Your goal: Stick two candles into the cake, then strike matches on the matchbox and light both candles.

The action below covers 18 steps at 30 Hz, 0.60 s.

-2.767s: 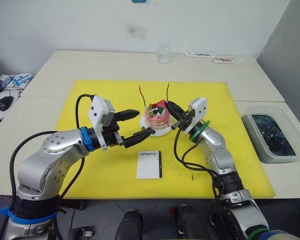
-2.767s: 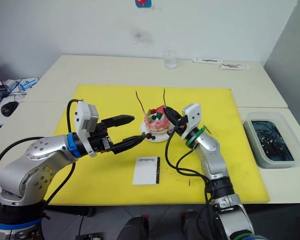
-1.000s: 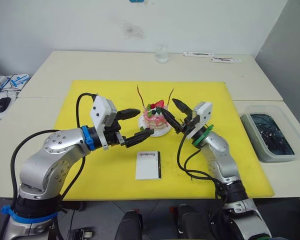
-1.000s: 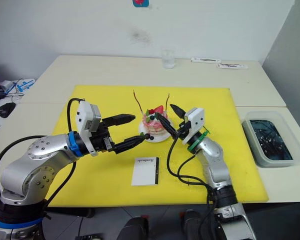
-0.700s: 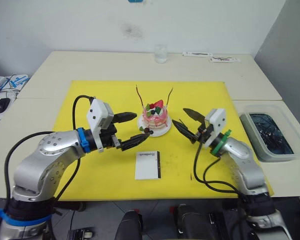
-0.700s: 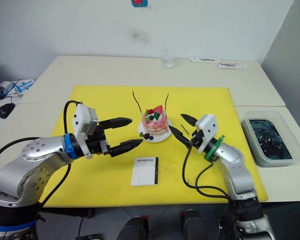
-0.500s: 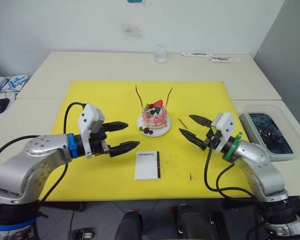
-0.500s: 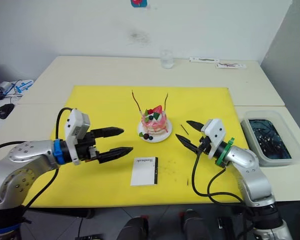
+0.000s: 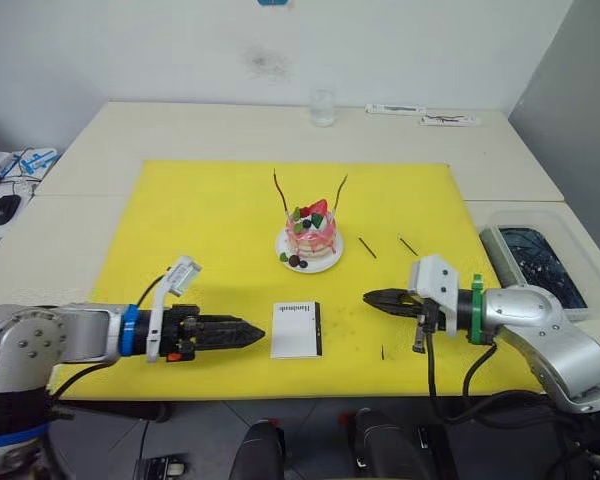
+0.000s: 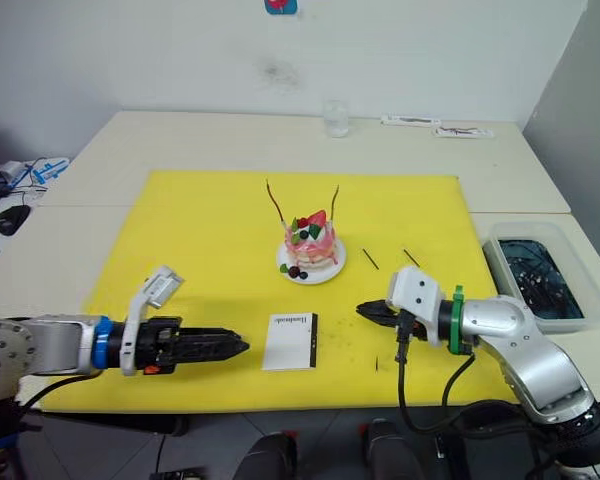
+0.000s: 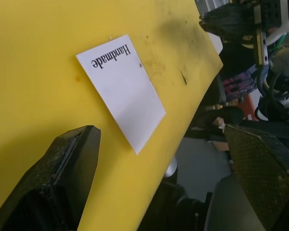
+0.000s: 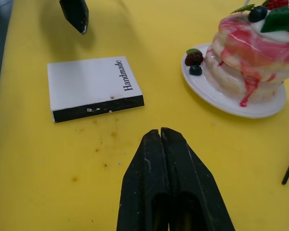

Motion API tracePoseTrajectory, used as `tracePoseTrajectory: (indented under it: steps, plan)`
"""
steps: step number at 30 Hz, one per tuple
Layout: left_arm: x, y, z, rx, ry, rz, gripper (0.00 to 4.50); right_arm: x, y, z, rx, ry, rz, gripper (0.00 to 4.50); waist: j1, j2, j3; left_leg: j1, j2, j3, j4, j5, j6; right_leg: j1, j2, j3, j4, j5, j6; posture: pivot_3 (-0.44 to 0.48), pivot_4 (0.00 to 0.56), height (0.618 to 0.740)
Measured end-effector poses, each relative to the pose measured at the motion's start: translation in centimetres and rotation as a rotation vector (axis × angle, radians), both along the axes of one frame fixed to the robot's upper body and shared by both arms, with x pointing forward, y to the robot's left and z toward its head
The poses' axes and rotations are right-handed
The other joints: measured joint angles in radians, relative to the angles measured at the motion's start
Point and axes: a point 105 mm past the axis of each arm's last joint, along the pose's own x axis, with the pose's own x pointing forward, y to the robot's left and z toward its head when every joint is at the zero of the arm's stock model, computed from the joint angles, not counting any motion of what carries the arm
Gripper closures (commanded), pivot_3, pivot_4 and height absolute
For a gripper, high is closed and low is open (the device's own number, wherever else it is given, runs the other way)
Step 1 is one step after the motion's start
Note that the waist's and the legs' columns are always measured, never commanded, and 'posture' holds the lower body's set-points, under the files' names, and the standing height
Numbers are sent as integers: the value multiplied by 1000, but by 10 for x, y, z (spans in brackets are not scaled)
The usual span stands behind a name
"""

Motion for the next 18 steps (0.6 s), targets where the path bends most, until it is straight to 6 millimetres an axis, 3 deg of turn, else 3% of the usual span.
tracePoseTrajectory:
  steps: [6,18]
  plan:
    - [7,-11,-14,-12,54,30,0,-4,10,-9,-45,28,49,4472,2,0,0,0,0,-1,-1,0,0,-1,0,-1,0,1,2,0,150,740]
    - [12,-28,-22,-46,69,38,0,1,22,-40,-122,87,89,4472,7,-1,0,0,-2,-1,1,0,0,1,-1,0,0,0,1,0,150,740]
